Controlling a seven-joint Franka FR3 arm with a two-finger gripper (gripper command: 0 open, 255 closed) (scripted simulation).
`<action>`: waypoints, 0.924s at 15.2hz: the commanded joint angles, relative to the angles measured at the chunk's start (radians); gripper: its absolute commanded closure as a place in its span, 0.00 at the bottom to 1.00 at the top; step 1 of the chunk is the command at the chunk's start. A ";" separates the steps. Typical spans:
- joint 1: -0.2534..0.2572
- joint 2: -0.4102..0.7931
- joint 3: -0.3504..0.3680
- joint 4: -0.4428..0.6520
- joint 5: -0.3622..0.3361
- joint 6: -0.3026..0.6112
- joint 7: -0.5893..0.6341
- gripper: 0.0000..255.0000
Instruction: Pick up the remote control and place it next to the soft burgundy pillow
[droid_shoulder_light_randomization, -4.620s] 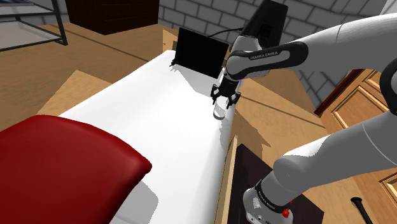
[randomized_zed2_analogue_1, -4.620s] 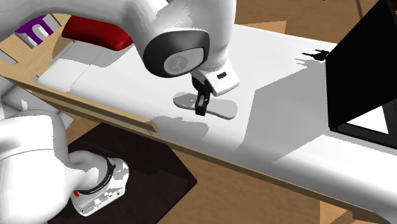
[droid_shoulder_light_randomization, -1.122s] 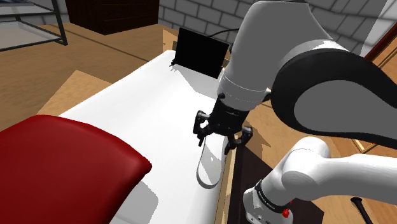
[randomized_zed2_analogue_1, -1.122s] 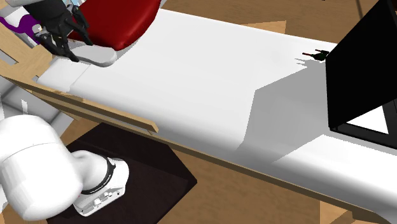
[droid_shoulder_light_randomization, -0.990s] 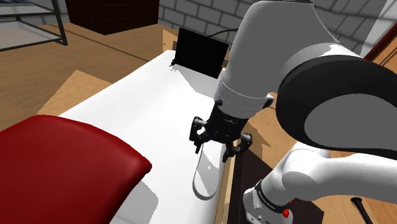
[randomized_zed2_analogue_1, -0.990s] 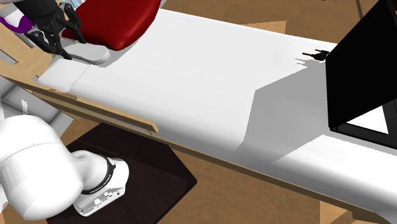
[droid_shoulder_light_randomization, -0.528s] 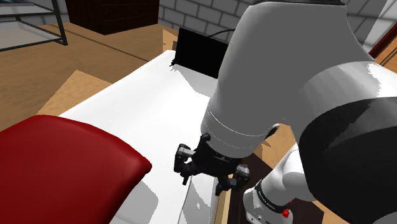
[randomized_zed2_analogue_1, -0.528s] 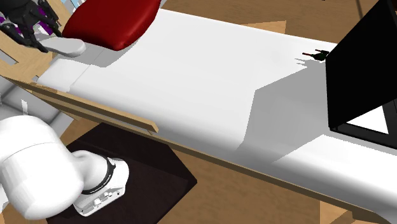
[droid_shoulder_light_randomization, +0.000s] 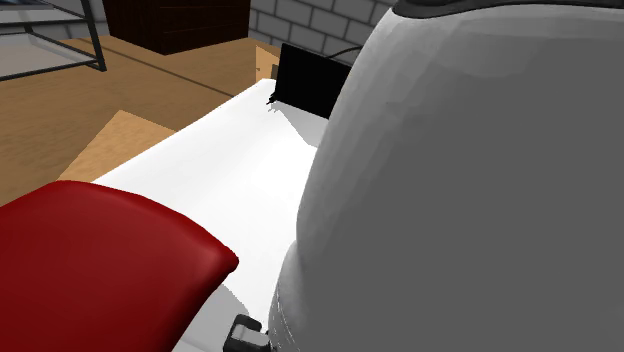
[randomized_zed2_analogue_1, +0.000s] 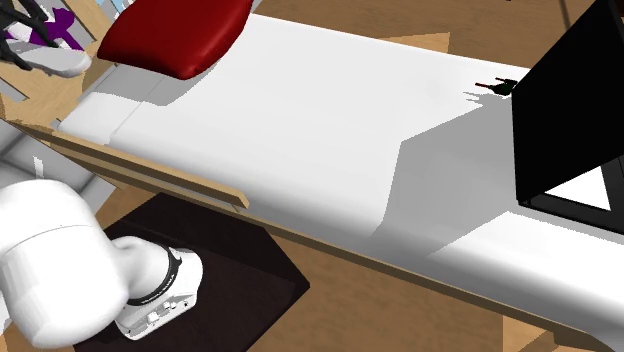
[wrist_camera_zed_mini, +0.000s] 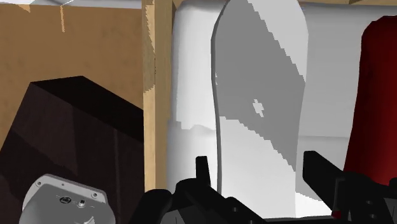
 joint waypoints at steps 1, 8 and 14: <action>-0.022 0.020 0.058 0.053 0.011 -0.001 0.051 1.00; -0.105 0.062 0.222 0.131 0.039 0.048 0.135 1.00; -0.110 0.056 0.267 0.071 0.066 0.118 0.122 1.00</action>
